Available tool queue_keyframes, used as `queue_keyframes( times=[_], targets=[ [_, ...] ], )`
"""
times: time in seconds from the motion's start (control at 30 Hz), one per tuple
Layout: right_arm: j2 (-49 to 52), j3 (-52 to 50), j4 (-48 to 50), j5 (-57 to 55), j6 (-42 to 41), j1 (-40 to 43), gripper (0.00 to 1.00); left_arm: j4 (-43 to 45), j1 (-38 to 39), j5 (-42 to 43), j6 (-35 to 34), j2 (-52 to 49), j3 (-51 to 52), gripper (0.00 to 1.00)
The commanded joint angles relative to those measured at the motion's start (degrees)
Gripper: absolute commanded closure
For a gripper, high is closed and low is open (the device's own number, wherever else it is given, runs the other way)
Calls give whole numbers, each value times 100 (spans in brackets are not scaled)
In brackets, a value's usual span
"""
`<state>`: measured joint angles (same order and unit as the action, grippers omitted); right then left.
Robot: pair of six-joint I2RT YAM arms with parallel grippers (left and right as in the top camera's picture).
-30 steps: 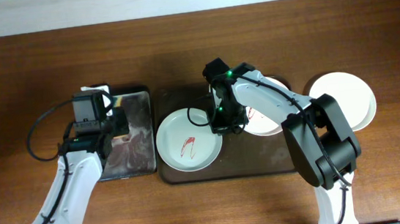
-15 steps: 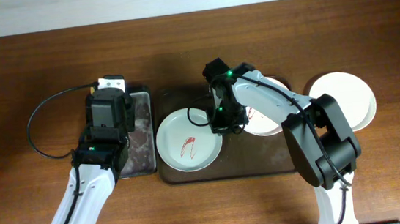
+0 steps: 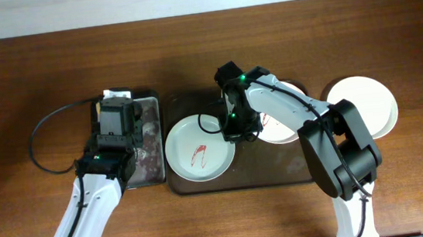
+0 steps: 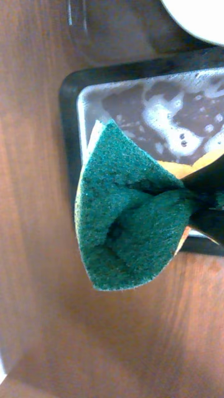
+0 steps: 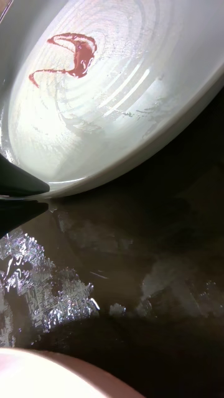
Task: Clean dirty plates on tray and stack at the side
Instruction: 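Dip the sponge in the grey tray's soapy water with left gripper, then scrub the plate held by the right gripper with the sponge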
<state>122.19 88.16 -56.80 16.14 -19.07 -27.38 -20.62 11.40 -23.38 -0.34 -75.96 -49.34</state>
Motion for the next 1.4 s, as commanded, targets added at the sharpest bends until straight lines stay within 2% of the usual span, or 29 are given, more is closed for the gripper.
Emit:
queue_keyframes(
  times=[0.0,0.17,0.23,0.4,0.43,0.5,0.63,0.67,0.73,0.9,1.0,1.17,1.3,1.37],
  targets=[
    [2,-63,-22,-31,15,-31,96,-155,7,699,-697,-306,-31,100],
    [2,-63,-24,-31,17,-31,96,-188,-107,1961,-693,-1386,-31,100],
    [2,-63,-24,-31,15,-31,96,-249,-304,1965,-693,-1392,-31,100],
    [2,-63,-24,-31,17,-31,96,-264,-433,3038,-304,-1145,-122,100],
    [2,-63,-24,-31,17,-31,96,-262,-433,3370,-304,-935,-166,100],
    [2,-63,-22,-31,17,-31,96,-245,-398,4570,-367,-715,-181,100],
    [2,-63,-26,-31,17,-31,96,-203,22,4638,-1731,-855,-101,100],
    [2,-63,-24,-31,17,-31,96,-199,175,4715,-2326,-1071,-101,100],
    [2,-63,-24,-31,15,-31,96,-7,280,5178,-2599,-1357,-101,100],
    [2,-63,-46,-31,15,-31,96,369,750,5213,-2747,-2159,-101,100],
    [2,-63,-46,-31,15,-31,96,579,1069,4924,-2752,-2374,-101,100],
    [2,-63,-46,-31,15,-31,96,411,1150,3241,-2754,-2747,-94,100],
    [2,-63,-72,-31,17,-31,96,428,1147,2758,-2754,-3010,-96,100],
    [2,-63,-72,-31,17,-31,96,426,1147,2284,-3080,-2981,-96,100]
  ],
)
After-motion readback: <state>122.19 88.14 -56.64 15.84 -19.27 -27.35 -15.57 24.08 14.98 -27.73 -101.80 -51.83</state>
